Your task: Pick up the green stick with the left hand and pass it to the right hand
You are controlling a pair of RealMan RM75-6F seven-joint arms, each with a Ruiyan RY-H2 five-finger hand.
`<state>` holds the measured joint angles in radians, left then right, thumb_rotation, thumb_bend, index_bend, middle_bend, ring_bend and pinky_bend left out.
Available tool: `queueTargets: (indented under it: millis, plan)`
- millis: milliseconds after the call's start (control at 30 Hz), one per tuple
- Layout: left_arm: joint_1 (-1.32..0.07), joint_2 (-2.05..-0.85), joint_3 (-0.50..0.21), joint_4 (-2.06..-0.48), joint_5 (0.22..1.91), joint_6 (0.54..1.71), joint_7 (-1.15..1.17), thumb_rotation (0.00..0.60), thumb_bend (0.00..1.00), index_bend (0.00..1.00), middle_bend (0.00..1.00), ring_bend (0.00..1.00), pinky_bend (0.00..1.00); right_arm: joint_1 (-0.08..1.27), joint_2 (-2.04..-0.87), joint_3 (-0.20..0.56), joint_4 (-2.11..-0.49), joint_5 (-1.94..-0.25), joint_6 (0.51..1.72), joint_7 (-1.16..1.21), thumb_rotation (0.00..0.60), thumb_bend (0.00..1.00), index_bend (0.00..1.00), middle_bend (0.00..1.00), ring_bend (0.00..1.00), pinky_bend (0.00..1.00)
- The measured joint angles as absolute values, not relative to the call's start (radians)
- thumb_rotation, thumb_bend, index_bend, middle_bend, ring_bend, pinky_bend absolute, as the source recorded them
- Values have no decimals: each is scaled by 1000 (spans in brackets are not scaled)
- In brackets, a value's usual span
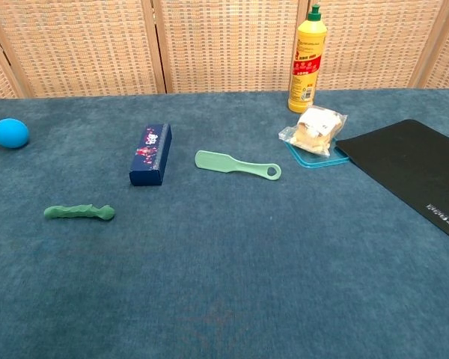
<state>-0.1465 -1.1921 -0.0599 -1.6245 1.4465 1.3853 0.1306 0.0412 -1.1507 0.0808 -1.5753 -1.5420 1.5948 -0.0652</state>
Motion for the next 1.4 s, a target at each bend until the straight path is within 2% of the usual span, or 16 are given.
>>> queueTargets:
  millis: [167, 367, 467, 600, 1033, 1400]
  plan:
    - [-236, -1239, -87, -1588, 1421, 1259, 162, 600, 128, 259, 0, 0, 0, 43, -1143, 83, -1572, -1541, 1588, -45, 600, 0, 0, 0, 0, 0]
    - [-360, -1331, -137, -1527, 1295, 1073, 214, 600, 181, 349, 0, 0, 0, 54, -1144, 82, -1560, -1523, 1550, -36, 600, 0, 0, 0, 0, 0]
    - [-407, -1380, -154, -1487, 1233, 1020, 245, 600, 219, 390, 0, 0, 0, 58, -1141, 80, -1563, -1520, 1535, -29, 600, 0, 0, 0, 0, 0]
    - [-442, -1432, -165, -1436, 1187, 985, 274, 600, 293, 401, 0, 0, 0, 64, -1139, 78, -1566, -1507, 1514, -35, 600, 0, 0, 0, 0, 0]
    - [-517, -1552, -169, -1333, 1072, 933, 352, 600, 366, 430, 0, 0, 0, 70, -1130, 84, -1574, -1478, 1488, -34, 600, 0, 0, 0, 0, 0]
    - [-537, -1578, -163, -1300, 1038, 928, 351, 600, 367, 463, 0, 0, 0, 70, -1125, 85, -1573, -1476, 1487, -19, 600, 0, 0, 0, 0, 0]
